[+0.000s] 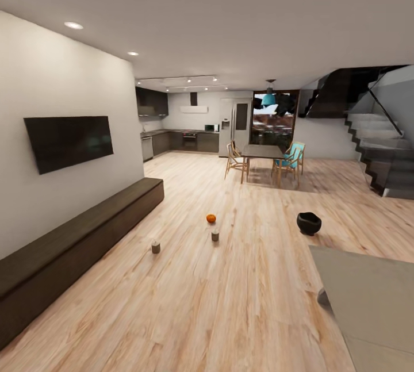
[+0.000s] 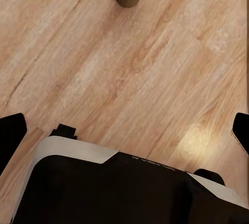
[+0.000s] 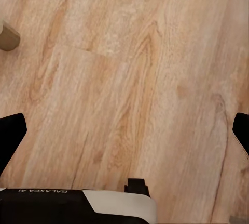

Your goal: Place each of the two pumpkins and all three candles from the living room inside a cabinet in the living room (use any cabinet), then make sure every cabinet is closed, and position the cauldron so it is next to a table in the living room.

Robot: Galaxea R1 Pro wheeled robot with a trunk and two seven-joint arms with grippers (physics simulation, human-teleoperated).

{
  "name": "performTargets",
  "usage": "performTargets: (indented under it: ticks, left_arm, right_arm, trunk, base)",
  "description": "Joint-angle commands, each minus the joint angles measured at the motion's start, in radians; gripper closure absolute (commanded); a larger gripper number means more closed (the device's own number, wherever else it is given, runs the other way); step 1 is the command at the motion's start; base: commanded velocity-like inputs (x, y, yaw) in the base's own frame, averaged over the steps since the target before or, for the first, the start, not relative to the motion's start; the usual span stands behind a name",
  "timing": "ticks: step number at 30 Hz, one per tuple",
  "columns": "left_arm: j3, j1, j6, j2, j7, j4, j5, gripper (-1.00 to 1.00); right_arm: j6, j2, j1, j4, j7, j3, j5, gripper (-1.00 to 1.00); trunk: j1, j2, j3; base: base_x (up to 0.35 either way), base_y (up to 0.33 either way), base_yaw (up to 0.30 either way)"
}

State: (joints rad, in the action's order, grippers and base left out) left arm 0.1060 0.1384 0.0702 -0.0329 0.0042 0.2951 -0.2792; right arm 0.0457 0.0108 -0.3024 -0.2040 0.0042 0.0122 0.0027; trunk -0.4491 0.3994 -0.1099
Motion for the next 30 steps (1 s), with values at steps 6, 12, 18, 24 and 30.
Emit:
performTargets:
  ticks: [6, 12, 18, 24, 30]
  left_arm:
    - [0.007, 0.0, 0.007, -0.001, 0.0, 0.002, -0.005, -1.0]
    - [0.006, 0.0, 0.007, -0.001, 0.0, 0.002, -0.005, -1.0]
    - [0.006, 0.0, 0.006, -0.001, 0.0, 0.002, -0.005, -1.0]
    - [0.006, 0.0, 0.006, -0.001, 0.0, 0.002, -0.005, -1.0]
    - [0.006, 0.0, 0.006, -0.001, 0.0, 0.002, -0.005, -1.0]
  right_arm:
    - [0.005, 0.0, 0.0, -0.002, 0.0, 0.001, 0.0, -1.0]
    - [0.005, 0.0, 0.0, -0.002, 0.0, 0.001, 0.0, -1.0]
    - [0.005, 0.0, 0.0, -0.002, 0.0, 0.0, 0.0, -1.0]
    - [0.005, 0.0, 0.0, -0.002, 0.0, 0.0, 0.0, -1.0]
    - [0.006, 0.0, 0.0, -0.002, 0.0, 0.001, 0.0, -1.0]
  trunk:
    - [-0.001, 0.001, 0.0]
    - [-0.001, 0.001, 0.0]
    - [-0.001, 0.001, 0.0]
    - [-0.001, 0.001, 0.0]
    - [-0.001, 0.001, 0.0]
  base:
    - [0.306, -0.134, 0.0]
    - [0.108, -0.076, 0.0]
    - [0.022, -0.015, 0.0]
    - [0.002, -0.002, 0.0]
    - [0.0, 0.0, -0.02]
